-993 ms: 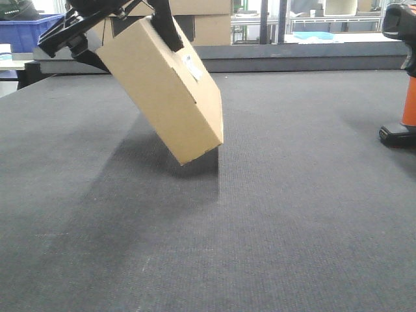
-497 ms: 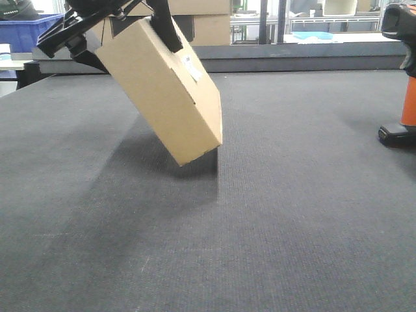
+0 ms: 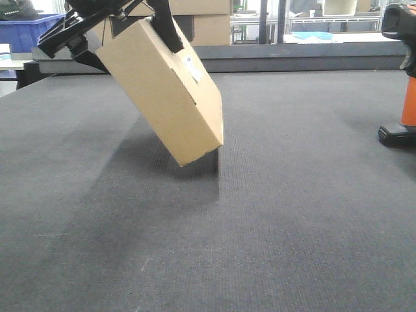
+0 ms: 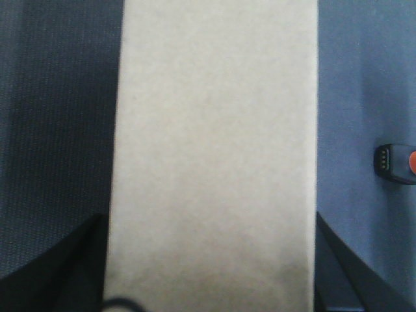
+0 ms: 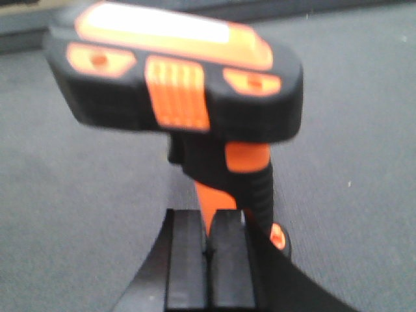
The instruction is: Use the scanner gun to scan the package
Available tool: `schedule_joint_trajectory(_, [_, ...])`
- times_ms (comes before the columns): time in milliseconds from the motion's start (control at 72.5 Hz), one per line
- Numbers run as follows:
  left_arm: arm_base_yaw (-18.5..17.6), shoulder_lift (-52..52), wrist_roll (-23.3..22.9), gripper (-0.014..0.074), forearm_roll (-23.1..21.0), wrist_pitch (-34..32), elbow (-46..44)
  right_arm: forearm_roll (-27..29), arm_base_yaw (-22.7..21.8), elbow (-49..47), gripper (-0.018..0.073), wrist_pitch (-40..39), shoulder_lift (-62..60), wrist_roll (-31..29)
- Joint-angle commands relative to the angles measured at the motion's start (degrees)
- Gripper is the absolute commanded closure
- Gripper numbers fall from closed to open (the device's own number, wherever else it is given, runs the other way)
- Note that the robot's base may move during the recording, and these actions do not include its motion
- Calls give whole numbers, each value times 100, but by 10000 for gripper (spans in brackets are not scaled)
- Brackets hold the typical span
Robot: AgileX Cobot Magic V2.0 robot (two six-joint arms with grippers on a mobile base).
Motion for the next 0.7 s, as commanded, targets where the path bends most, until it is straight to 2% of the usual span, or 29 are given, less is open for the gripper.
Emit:
schedule_joint_trajectory(0, [-36, -12, 2, 707, 39, -67, -10, 3, -37, 28, 686, -154, 59, 4])
schedule_joint_trajectory(55, [-36, -12, 2, 707, 77, -67, -10, 3, -37, 28, 599, -194, 59, 4])
schedule_joint_trajectory(124, [-36, -12, 2, 707, 99, -67, -10, 3, -37, 28, 449, -263, 59, 4])
schedule_joint_trajectory(152, [-36, -12, 2, 707, 109, -67, -10, 3, -37, 28, 358, -306, 59, 4])
schedule_joint_trajectory(221, [-36, -12, 2, 707, 109, -67, -10, 18, -37, 28, 218, -430, 67, 4])
schedule_joint_trajectory(303, [-36, -12, 2, 707, 109, -67, -10, 76, -37, 28, 118, -574, 144, 4])
schedule_joint_trajectory(414, [-36, -12, 2, 707, 109, -67, -10, 322, -37, 28, 69, -793, 432, 15])
schedule_joint_trajectory(690, [-36, -12, 2, 707, 109, -67, -10, 335, 25, -27, 71, -1686, 1031, 215])
